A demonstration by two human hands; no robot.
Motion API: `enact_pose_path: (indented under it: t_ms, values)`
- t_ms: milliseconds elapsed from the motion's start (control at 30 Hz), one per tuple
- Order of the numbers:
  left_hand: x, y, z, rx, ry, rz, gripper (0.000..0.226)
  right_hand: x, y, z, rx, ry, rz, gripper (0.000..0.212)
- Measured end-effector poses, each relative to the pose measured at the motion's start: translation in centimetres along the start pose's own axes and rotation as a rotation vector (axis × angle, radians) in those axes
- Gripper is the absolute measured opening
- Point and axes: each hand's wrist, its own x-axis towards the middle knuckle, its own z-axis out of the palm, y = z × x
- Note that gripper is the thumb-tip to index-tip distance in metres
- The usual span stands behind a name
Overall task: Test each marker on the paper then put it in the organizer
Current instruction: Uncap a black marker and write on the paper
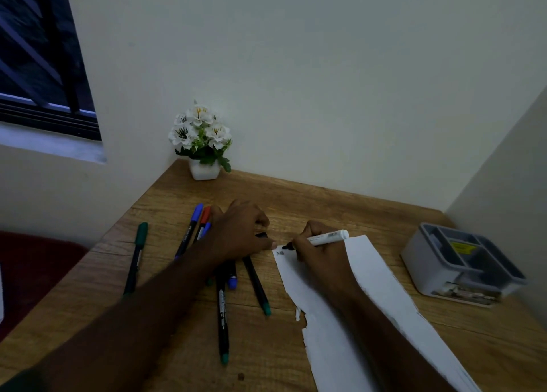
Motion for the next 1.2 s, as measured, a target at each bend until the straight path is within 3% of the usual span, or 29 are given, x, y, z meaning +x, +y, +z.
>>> enact_pose_path:
  t_ms: [133,200,333,433,667,1200]
  values:
    - [0.0,0.0,0.0,-0.005,-0.01,-0.004,0.048,-0.2,0.2,-1.4,0.182,0.033,-0.042,0.016]
    - [0.1,-0.1,0.1,0.013,-0.009,-0.005,0.048,0.0,0.5,-1.3,0.148,-0.009,-0.039,0.019]
    - [0.2,-0.3,0.3,0.016,0.002,0.011,0.048,0.2,1.7,-0.3,0.124,-0.052,0.162,0.018]
    - [0.3,-0.5,0.4,0.014,0.011,0.014,0.049,-0.1,1.9,-0.4,-0.051,-0.006,0.082,0.03]
    - [0.4,-0.3,0.5,0.016,0.015,0.001,0.05,-0.7,0.1,-1.2,-0.031,0.008,-0.041,0.03]
    - [0.0,-0.1,0.0,0.007,0.0,-0.007,0.049,-0.8,0.0,-1.3,0.072,-0.003,-0.032,0.028]
